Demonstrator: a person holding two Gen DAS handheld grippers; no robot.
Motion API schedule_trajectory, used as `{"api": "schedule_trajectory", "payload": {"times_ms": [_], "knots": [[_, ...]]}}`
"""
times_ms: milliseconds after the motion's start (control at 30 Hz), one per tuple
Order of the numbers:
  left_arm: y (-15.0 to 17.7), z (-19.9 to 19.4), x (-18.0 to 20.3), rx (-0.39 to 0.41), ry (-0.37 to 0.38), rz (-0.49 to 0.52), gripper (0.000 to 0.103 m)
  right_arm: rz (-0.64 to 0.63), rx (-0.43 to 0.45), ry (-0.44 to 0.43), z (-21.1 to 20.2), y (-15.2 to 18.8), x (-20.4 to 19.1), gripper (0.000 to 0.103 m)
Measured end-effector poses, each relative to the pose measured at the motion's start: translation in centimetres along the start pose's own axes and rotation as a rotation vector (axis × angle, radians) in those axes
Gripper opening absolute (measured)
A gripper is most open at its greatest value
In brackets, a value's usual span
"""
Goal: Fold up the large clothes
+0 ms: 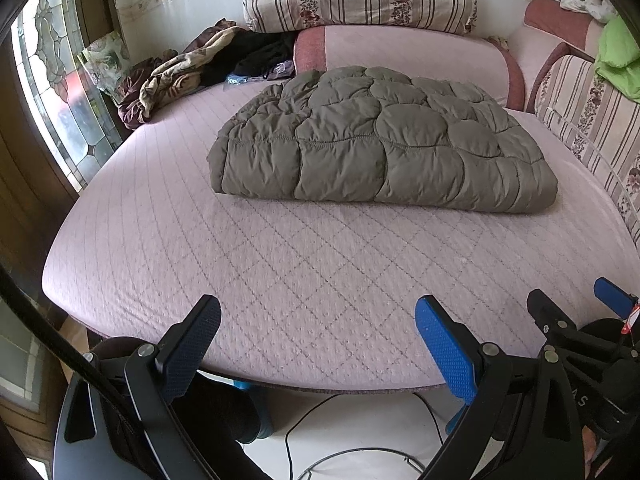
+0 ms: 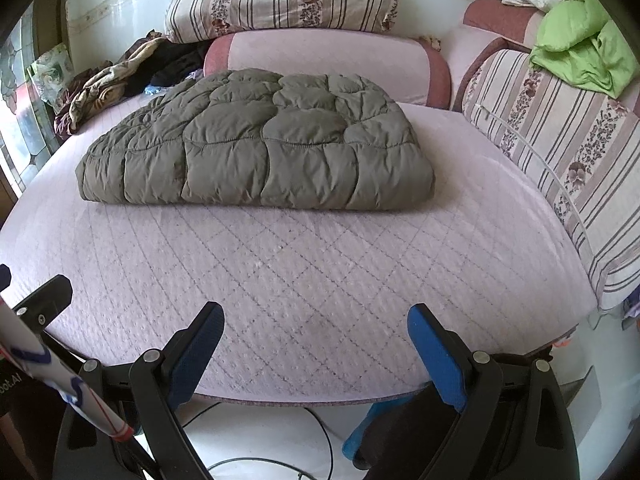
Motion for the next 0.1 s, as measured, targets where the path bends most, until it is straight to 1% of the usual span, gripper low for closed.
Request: {"api": "schedule_trajectory", "payload": {"times_ms": [100], "knots": [[0.11,0.43,0.17,-0.012,0.009,0.003,0.097,0.003,-0.017,-0.001,0.61,0.41,0.12,0.095]]}}
Point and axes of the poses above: each gripper's, at about its wrist camera, not at the fingertips, and z roughly the way its jaws point, x to its right, y to its underside, the point moved 5 cm from there along z, roughly the way its jaws point, and after that the axes turned 10 degrees about x, right-handed, at the moved point
